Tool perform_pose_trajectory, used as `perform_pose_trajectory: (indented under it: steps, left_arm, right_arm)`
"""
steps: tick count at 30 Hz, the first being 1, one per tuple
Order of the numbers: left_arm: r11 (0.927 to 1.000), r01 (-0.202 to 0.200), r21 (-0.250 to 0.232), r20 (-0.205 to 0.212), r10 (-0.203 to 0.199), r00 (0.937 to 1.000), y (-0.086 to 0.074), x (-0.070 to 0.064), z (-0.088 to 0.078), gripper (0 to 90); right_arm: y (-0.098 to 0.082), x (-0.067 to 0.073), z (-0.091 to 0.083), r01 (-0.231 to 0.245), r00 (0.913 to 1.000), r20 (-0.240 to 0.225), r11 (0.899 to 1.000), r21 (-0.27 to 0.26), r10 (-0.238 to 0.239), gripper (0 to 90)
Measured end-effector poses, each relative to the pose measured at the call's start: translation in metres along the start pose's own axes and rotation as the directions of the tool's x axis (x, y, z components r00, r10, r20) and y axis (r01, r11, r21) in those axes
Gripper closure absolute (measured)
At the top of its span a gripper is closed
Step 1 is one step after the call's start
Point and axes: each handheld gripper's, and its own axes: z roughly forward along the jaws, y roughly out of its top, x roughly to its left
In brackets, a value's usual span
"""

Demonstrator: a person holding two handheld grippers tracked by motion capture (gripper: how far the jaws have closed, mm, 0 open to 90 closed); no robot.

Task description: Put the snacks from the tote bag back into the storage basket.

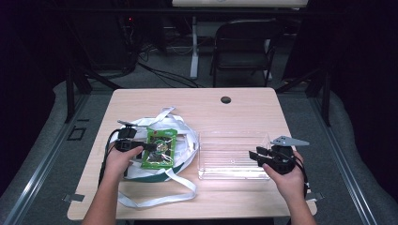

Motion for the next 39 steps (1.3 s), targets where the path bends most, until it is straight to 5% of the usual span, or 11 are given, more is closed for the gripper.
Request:
perform_pose_trajectory:
  steps: [26, 39]
  left_arm:
    - [0.9974, -0.042, 0.059, 0.039, 0.04, 0.9985, 0.001, 0.003, -0.02, 71.0]
    - [0.9986, -0.05, 0.019, 0.018, 0.049, 0.9986, 0.002, 0.005, -0.032, 73.1]
  right_arm:
    - [-0.001, 0.0, 0.001, -0.001, 1.0, -0.003, 1.0, 0.001, 0.001, 58.3]
    - [-0.001, -0.001, 0.001, -0.007, 1.0, 0.0, 1.0, -0.007, 0.007, 58.1]
